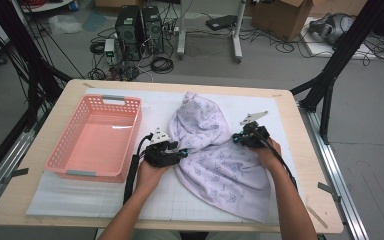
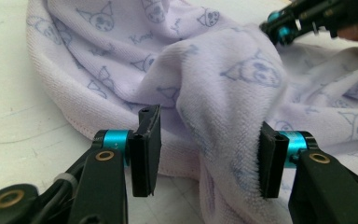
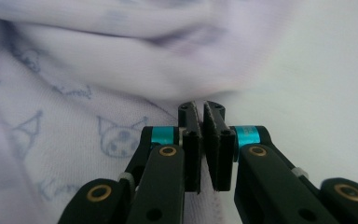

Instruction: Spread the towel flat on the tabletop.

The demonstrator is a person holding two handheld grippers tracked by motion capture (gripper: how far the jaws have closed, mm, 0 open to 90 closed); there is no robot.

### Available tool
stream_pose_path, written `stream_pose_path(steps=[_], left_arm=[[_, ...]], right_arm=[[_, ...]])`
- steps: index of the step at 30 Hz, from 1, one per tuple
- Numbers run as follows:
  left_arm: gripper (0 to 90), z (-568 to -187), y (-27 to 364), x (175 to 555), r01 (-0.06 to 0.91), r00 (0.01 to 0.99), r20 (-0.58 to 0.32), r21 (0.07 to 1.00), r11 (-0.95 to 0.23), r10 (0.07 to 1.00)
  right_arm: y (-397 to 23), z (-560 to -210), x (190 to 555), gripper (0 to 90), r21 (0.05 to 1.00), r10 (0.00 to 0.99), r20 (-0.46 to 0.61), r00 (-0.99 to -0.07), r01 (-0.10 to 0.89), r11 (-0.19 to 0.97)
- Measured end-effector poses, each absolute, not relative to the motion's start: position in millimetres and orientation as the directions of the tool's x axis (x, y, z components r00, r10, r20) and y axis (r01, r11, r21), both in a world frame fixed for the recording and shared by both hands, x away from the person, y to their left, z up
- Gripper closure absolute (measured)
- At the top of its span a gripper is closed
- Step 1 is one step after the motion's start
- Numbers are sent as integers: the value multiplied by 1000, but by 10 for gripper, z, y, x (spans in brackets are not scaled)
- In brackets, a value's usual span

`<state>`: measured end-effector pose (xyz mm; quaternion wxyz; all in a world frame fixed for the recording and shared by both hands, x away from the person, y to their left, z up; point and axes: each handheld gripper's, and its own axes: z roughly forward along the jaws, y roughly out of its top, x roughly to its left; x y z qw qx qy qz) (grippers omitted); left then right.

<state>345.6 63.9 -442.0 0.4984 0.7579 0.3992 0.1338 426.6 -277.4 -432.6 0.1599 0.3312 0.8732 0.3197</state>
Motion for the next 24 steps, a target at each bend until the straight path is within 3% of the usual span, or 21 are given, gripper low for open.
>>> stream_pose_path(steps=[5, 7, 9, 11, 16, 18, 19, 24], left_arm=[[482, -4444, 584, 3461, 472, 662, -207, 862, -186, 721], [465, -4442, 519, 3446, 470, 675, -220, 864, -181, 704], [469, -4423, 475, 3424, 451, 685, -189, 869, -205, 703], [468, -4404, 490, 3418, 441, 685, -184, 875, -199, 705], [466, -4383, 509, 3392, 458, 689, -191, 863, -215, 700], [456, -4368, 477, 3355, 460, 708, -193, 856, -236, 679], [453, -4363, 451, 3335, 457, 715, -186, 854, -249, 674], [359, -4417, 388, 3353, 485, 653, -131, 829, -280, 746]], right_arm=[[-3261, -4265, 4303, 857, 722, 906, -135, -401, 586, 367], [-3405, -4229, 4294, 857, 739, 947, -146, -287, 604, 297], [-3452, -4195, 4260, 857, 732, 950, -253, -185, 605, 313], [-3590, -4193, 4255, 856, 746, 970, -170, -176, 620, 243], [-3758, -4214, 4158, 809, 763, 981, -111, -157, 619, 186], [-3788, -4203, 4133, 638, 777, 980, -26, -198, 613, 145], [-3791, -4182, 4111, 612, 788, 972, 20, -234, 602, 128], [-3697, -4085, 3903, 580, 838, 939, 0, -344, 513, 188]])
